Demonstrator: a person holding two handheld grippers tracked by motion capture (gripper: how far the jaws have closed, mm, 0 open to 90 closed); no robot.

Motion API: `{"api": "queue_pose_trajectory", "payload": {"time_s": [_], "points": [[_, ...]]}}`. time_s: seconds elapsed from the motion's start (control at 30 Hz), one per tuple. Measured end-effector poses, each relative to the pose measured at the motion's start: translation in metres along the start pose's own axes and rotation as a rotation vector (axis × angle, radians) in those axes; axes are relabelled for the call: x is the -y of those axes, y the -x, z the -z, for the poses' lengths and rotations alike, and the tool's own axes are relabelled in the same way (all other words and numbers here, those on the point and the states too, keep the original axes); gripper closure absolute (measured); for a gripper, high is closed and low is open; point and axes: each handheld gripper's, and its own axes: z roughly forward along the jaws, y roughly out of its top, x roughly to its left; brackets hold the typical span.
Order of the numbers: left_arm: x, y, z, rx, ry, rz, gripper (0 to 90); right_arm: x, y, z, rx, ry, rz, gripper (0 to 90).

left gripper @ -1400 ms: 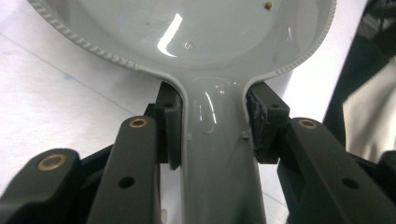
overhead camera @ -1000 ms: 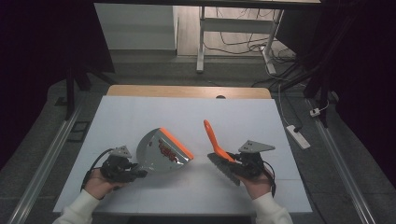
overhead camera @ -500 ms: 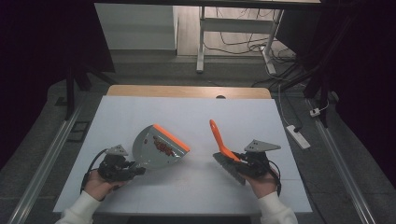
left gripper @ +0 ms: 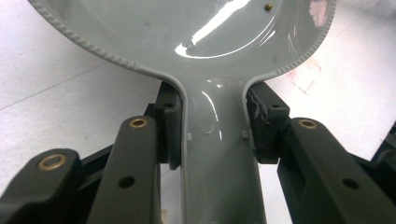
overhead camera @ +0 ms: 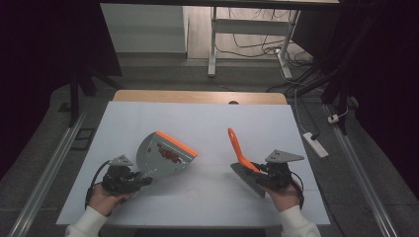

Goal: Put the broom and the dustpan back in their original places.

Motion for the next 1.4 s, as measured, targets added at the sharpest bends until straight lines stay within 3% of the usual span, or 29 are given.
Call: {"api": "queue_pose_trajectory", "payload": {"time_s": [0.4,0.83,1.0,1.17,1.4], "points": [[0.000,0.002,-0.001,-0.037,0.020,0.054,61.6,0.006,0.008,0.000,-0.035,-0.011,-0.021,70.1],[0.008,0.004,-0.006,-0.126,0.025,0.114,61.5,0.014,0.013,0.004,-0.034,-0.029,-0.038,70.1],[0.013,0.003,-0.006,-0.142,0.039,0.140,61.5,0.016,0.010,0.005,-0.030,-0.040,-0.035,70.1],[0.016,0.005,-0.006,-0.153,0.048,0.169,61.5,0.018,0.009,0.008,-0.017,-0.043,-0.037,70.1],[0.021,0.005,-0.005,-0.194,0.068,0.240,61.5,0.023,0.008,0.012,-0.020,-0.045,-0.052,70.1]]}}
